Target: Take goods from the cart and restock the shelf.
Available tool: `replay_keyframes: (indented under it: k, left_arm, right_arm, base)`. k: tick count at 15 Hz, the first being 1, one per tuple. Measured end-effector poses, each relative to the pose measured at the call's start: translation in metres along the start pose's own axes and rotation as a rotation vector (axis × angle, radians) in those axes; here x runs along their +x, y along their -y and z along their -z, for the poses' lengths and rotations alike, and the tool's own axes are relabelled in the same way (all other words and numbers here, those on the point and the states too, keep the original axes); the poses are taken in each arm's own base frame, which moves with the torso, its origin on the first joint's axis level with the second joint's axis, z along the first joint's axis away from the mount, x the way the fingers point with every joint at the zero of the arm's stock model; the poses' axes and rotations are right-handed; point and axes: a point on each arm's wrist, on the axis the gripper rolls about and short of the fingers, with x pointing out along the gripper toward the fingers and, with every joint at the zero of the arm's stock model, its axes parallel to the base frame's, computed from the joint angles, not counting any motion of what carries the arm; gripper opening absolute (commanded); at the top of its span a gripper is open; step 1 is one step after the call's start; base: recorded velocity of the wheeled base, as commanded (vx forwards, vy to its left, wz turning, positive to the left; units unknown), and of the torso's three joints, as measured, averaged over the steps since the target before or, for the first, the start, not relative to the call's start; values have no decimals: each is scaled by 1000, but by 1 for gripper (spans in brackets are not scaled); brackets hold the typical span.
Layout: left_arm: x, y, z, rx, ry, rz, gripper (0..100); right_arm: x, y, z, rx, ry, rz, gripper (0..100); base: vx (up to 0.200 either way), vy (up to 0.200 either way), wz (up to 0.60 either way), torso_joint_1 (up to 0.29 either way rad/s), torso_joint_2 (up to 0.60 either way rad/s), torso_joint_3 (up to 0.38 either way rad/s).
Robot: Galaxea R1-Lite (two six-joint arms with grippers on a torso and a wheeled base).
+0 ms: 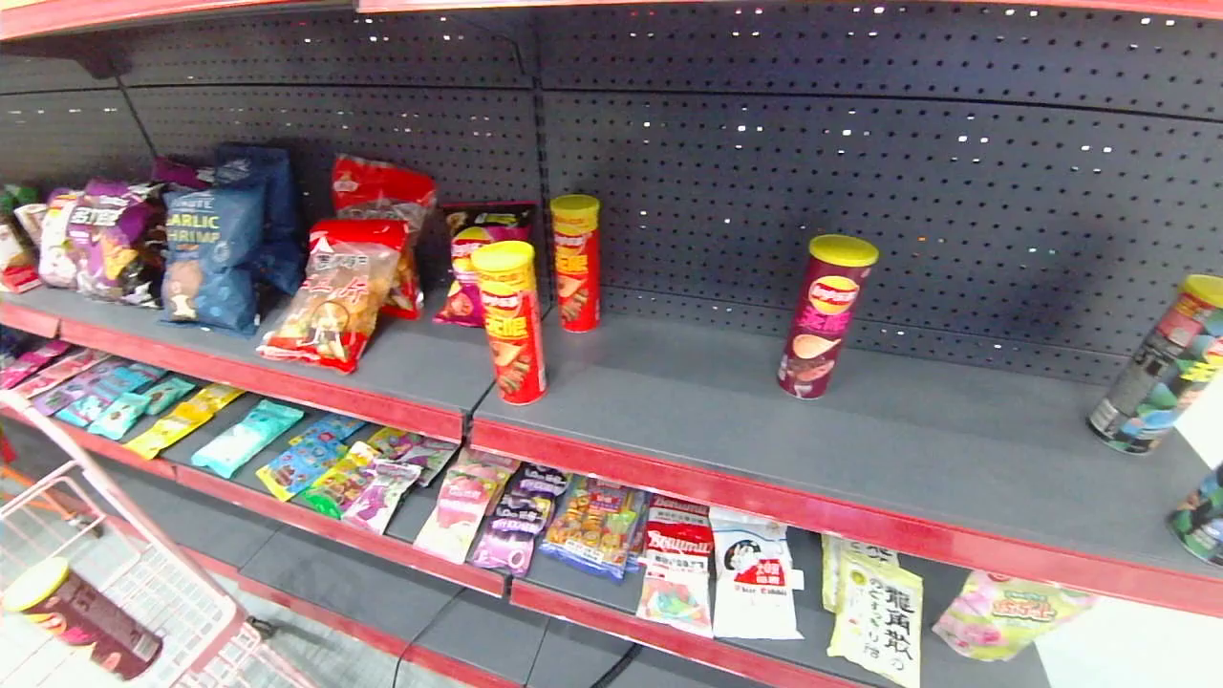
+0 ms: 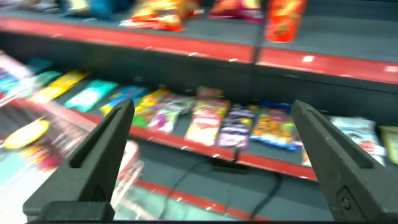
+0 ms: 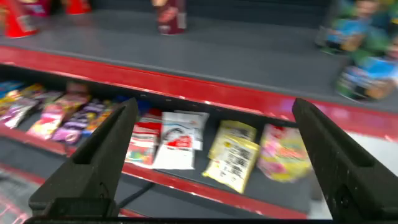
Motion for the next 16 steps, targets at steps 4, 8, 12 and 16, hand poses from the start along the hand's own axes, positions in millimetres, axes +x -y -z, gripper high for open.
replay_keyframes:
  k: [4,8,12,16]
  left_arm:
    - [0,0,0,0,1,0,100]
    - [0,0,0,0,1,0,100]
    - [0,0,0,0,1,0,100]
    - [0,0,0,0,0,0,100]
  right_arm:
    - [0,0,0,0,0,-1,100]
    - [0,0,0,0,0,0,100]
    - [0,0,0,1,0,0,100]
    - [0,0,0,1,1,0,100]
  base:
    - [0,0,600,1,1,5]
    - [0,0,600,1,5,2]
    - [0,0,150,-1,-2,1]
    - [0,0,0,0,0,0]
